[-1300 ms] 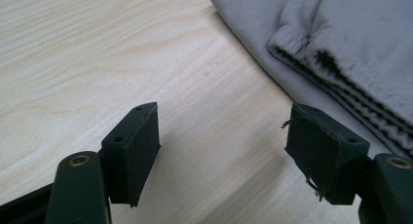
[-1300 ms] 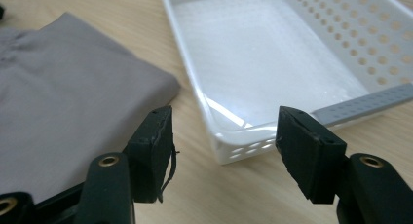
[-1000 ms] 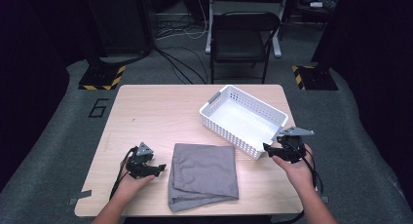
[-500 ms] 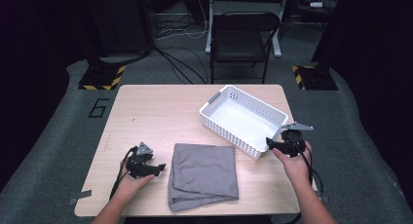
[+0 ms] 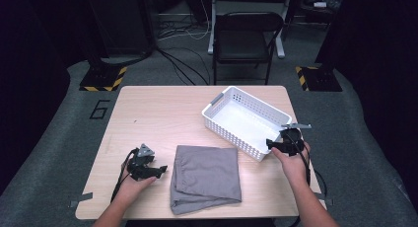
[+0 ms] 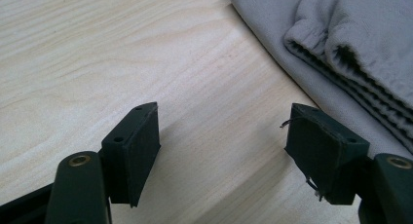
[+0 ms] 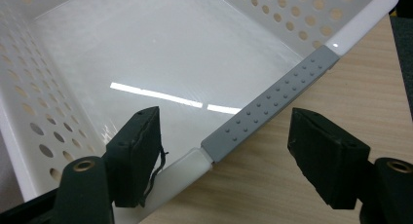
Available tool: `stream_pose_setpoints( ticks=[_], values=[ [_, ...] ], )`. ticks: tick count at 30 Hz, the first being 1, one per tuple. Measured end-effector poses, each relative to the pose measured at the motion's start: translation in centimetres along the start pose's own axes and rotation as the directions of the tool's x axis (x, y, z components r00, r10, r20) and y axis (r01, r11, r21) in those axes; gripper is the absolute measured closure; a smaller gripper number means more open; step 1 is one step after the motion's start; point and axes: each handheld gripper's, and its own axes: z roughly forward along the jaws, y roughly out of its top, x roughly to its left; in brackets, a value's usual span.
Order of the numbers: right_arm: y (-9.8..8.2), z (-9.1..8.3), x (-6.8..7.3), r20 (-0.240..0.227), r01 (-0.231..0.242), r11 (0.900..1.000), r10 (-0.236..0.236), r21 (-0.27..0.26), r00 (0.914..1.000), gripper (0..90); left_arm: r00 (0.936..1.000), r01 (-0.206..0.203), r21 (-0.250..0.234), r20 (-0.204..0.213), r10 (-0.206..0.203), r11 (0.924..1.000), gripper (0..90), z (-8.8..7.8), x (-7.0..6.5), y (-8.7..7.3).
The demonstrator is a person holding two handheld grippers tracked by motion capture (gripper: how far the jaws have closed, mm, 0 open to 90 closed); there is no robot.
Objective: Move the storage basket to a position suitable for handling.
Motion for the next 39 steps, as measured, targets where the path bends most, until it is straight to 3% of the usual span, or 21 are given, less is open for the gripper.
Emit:
stream_pose_setpoints(
  ticks=[6,11,15,18,19,21,26,28,30,32,33,39],
  values=[
    [0.1,0.5,0.2,0.018,-0.007,1.0,0.007,0.001,0.9998,30.5,1.0,-0.001,-0.004,-0.002,0.001,1.0,27.7,0.0,0.0,0.0],
    [0.7,0.9,0.6,-0.011,-0.024,1.0,0.024,-0.004,0.9997,36.7,0.9999,-0.013,0.008,0.001,0.013,0.9999,27.7,0.0,0.1,0.0],
    [1.3,1.2,1.0,-0.018,-0.008,1.0,0.008,-0.002,0.9998,41.5,0.9999,-0.013,0.006,0.0,0.013,0.9999,27.8,-0.1,0.1,-0.1],
    [2.1,1.6,1.5,-0.02,0.014,1.0,-0.014,-0.001,0.9997,45.4,1.0,-0.004,0.01,0.008,0.003,0.9999,27.9,-0.2,0.1,-0.1],
    [2.6,1.9,1.7,-0.021,0.043,0.999,-0.043,-0.003,0.9989,47.5,1.0,-0.005,0.007,0.006,0.005,1.0,27.9,-0.2,0.2,-0.1],
    [2.9,2.3,2.1,-0.029,0.042,0.999,-0.042,-0.002,0.9987,48.6,0.9997,-0.022,0.022,0.009,0.022,0.9995,28.0,-0.3,0.4,-0.1],
    [3.7,3.1,2.9,-0.039,0.078,0.997,-0.078,-0.007,0.9962,51.6,1.0,-0.002,0.008,0.006,0.002,1.0,28.0,-0.3,0.3,-0.2],
    [3.9,3.3,3.1,-0.041,0.09,0.996,-0.09,-0.007,0.9951,52.4,0.9998,-0.02,0.017,0.006,0.02,0.9996,28.1,-0.3,0.4,-0.1],
    [4.1,3.7,3.4,-0.062,0.105,0.994,-0.106,-0.023,0.9924,55.4,1.0,0.008,-0.003,0.004,-0.008,1.0,28.1,-0.2,0.2,-0.2],
    [4.2,3.8,3.5,-0.066,0.103,0.994,-0.105,-0.021,0.9923,56.3,1.0,0.007,-0.003,0.004,-0.007,1.0,28.1,-0.2,0.3,-0.2],
    [4.5,4.0,3.7,-0.078,0.126,0.992,-0.128,-0.024,0.9887,58.3,0.9999,0.011,-0.002,0.006,-0.011,0.9999,28.2,-0.2,0.3,-0.2],
    [5.2,4.7,4.6,-0.096,0.161,0.987,-0.163,-0.024,0.982,62.1,1.0,-0.002,0.008,0.008,0.002,1.0,28.4,-0.2,0.4,-0.1]
  ],
)
